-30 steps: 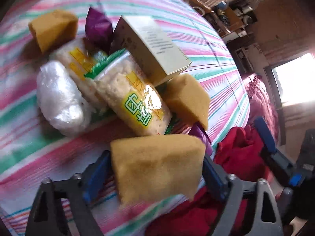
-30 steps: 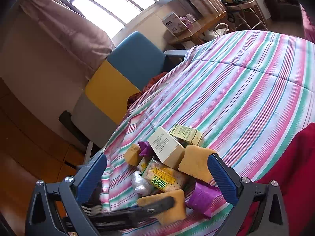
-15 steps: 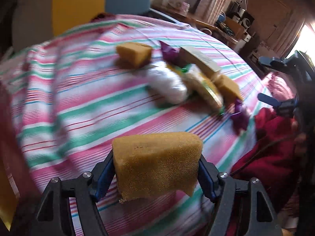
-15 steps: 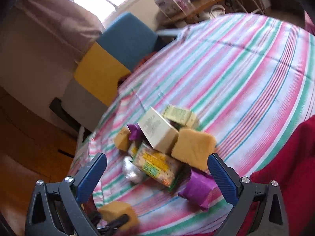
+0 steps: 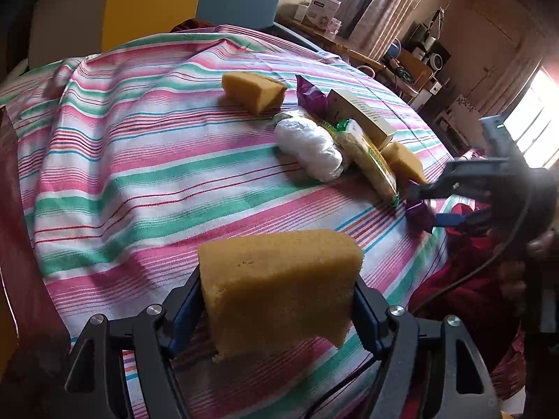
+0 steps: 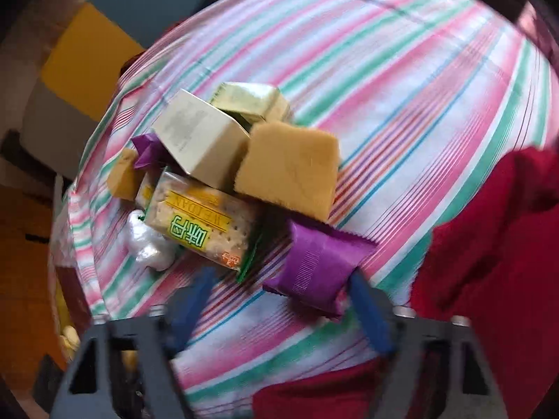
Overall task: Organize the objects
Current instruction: 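Grasp a purple packet with the right tool while left holds the sponge, then lower the yellow sponge into the gold tray and open the left tool, then lower the purple packet into the gold tray and open the right tool, then move both tools from the tray back to the pile, then grasp a second yellow sponge with the left tool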
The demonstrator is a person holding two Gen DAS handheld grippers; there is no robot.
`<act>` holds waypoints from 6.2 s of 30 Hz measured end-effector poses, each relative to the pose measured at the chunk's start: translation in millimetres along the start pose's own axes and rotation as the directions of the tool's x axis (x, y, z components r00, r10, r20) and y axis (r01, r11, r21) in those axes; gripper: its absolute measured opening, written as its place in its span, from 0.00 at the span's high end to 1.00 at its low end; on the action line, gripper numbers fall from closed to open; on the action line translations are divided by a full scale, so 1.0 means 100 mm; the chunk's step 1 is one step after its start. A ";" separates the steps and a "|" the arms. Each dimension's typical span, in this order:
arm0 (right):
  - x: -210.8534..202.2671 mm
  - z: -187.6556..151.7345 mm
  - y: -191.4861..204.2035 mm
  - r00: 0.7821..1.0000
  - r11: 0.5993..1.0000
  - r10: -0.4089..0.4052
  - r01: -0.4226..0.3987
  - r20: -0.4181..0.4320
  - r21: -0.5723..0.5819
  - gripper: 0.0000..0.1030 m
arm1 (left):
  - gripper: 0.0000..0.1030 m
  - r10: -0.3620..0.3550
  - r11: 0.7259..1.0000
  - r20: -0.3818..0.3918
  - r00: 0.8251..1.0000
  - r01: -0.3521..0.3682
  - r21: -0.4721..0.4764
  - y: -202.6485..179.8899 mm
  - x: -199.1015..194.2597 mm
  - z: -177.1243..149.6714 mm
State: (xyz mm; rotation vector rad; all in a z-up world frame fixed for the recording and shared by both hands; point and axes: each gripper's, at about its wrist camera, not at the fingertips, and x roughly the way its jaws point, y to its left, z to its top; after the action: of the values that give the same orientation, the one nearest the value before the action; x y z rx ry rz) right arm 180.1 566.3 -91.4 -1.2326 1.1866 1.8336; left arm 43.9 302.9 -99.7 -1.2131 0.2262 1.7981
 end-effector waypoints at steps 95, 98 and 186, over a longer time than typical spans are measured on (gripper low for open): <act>-0.19 -2.19 2.90 0.921 0.404 0.321 -0.346 -0.223 -0.847 0.67 | 0.16 0.644 0.675 0.136 0.753 -0.476 -0.564 2.15 -2.41 -0.98; -0.07 -2.51 3.30 0.910 0.312 0.310 -0.370 -0.274 -0.875 0.67 | 0.16 0.652 0.652 0.124 0.748 -0.470 -0.595 2.25 -2.49 -1.10; -0.45 0.62 0.11 0.882 0.939 0.343 -0.317 0.322 -0.132 0.29 | 0.29 0.194 0.977 -0.034 0.980 -0.190 0.095 -0.07 0.20 1.38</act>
State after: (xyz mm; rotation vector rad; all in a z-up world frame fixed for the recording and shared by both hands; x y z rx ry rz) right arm 164.5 618.5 -36.0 -0.7320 1.1888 2.2516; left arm -40.2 400.0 -45.4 -1.1999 0.4593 1.9054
